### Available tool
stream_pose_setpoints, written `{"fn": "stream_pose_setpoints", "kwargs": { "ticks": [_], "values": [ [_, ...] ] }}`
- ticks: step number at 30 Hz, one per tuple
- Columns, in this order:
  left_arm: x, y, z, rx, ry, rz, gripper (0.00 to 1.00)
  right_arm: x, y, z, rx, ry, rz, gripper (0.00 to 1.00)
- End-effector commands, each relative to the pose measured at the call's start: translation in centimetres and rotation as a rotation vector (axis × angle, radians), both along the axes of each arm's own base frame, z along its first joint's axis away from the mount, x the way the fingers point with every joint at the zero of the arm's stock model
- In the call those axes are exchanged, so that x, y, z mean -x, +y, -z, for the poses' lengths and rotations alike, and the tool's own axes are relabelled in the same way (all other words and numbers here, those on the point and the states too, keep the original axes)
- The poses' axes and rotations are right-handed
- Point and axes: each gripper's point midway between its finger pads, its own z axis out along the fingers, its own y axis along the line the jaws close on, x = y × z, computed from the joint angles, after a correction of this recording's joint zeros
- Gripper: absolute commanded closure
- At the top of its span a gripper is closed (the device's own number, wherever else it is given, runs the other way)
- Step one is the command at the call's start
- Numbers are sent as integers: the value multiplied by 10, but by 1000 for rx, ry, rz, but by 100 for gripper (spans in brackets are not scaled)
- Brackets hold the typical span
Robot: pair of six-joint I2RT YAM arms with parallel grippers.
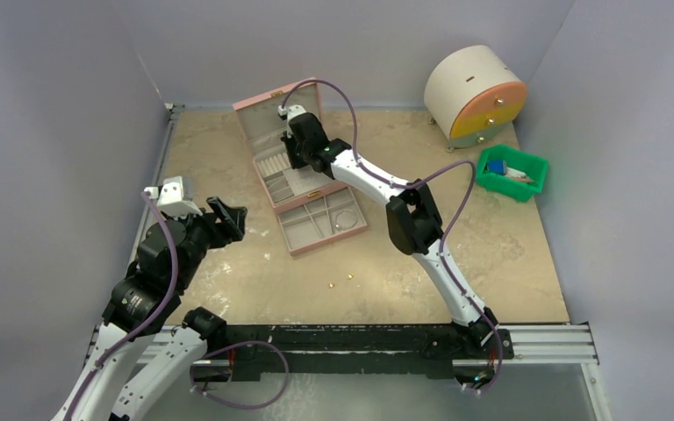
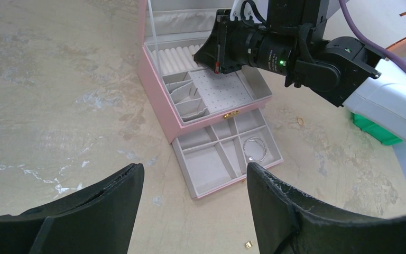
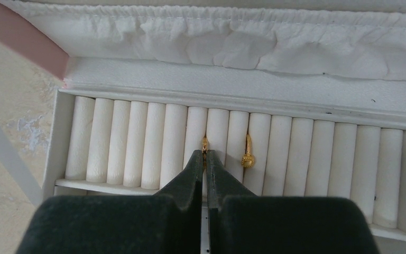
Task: Organize the mixed jewelry
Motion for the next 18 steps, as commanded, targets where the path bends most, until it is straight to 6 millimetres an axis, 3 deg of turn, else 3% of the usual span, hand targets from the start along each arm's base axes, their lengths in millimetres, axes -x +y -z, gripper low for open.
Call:
{"fn": "stream_pose_setpoints", "kwargs": {
  "ticks": [1, 11, 15, 18],
  "values": [
    [-3, -2, -8, 21, -29, 2, 29, -8, -3, 12, 18, 8, 30, 100],
    [-3, -2, -8, 22, -29, 0, 29, -8, -4, 31, 37, 36, 41, 99],
    [-4, -2, -8, 21, -27, -1, 29, -8, -5, 18, 27, 20, 47, 89],
    [-4, -2, -7, 20, -24, -1, 29, -8, -5, -2, 5, -2, 48, 80]
  ]
}}
